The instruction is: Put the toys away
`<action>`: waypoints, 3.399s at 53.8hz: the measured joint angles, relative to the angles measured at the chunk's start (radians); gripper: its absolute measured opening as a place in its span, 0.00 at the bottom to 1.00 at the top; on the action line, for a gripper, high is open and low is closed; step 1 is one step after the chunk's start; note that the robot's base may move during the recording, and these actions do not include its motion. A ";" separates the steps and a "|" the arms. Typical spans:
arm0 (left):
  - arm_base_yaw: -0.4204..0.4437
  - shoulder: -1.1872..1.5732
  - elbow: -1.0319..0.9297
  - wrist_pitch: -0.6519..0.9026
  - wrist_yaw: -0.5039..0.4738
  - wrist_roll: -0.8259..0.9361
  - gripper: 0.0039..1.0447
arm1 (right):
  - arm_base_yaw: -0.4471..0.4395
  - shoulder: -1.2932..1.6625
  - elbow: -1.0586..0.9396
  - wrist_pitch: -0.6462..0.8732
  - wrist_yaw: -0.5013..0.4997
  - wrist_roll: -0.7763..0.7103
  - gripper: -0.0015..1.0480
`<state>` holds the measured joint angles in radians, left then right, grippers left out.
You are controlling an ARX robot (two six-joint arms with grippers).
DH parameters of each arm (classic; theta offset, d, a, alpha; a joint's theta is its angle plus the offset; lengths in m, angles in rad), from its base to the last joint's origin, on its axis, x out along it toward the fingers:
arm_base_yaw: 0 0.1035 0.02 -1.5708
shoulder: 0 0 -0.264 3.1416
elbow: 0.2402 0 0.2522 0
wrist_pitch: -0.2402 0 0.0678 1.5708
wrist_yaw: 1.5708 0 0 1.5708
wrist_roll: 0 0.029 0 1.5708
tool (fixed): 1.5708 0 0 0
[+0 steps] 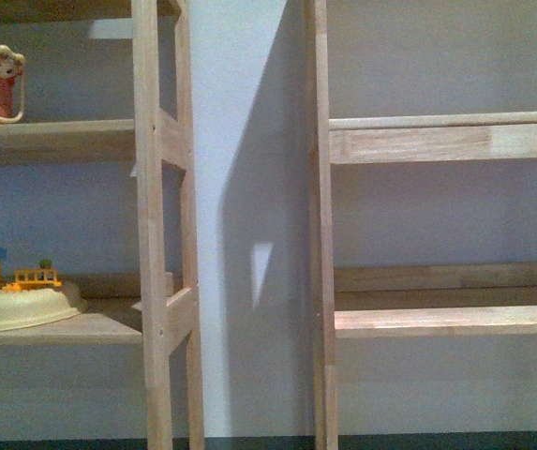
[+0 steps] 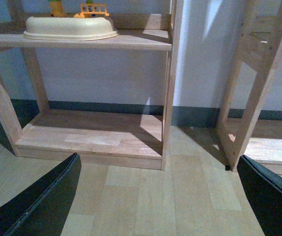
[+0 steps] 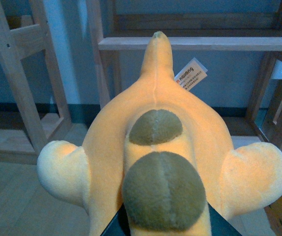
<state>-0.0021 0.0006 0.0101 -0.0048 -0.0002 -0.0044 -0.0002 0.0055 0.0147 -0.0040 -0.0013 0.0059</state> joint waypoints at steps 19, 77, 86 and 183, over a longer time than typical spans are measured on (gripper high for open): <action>0.001 0.000 0.000 0.000 0.000 0.000 0.94 | 0.000 0.000 0.000 0.000 0.000 0.000 0.07; 0.001 0.000 0.000 0.000 0.000 0.000 0.94 | 0.098 0.186 0.141 0.168 0.268 0.069 0.07; 0.001 0.000 0.000 0.000 0.000 0.000 0.94 | 0.076 0.327 0.412 0.197 0.246 0.023 0.07; 0.001 0.000 0.000 0.000 0.000 0.000 0.94 | -0.175 1.812 2.140 0.161 -0.243 0.287 0.07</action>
<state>-0.0010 0.0010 0.0101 -0.0048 -0.0006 -0.0044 -0.1757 1.8179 2.1544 0.1574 -0.2440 0.2928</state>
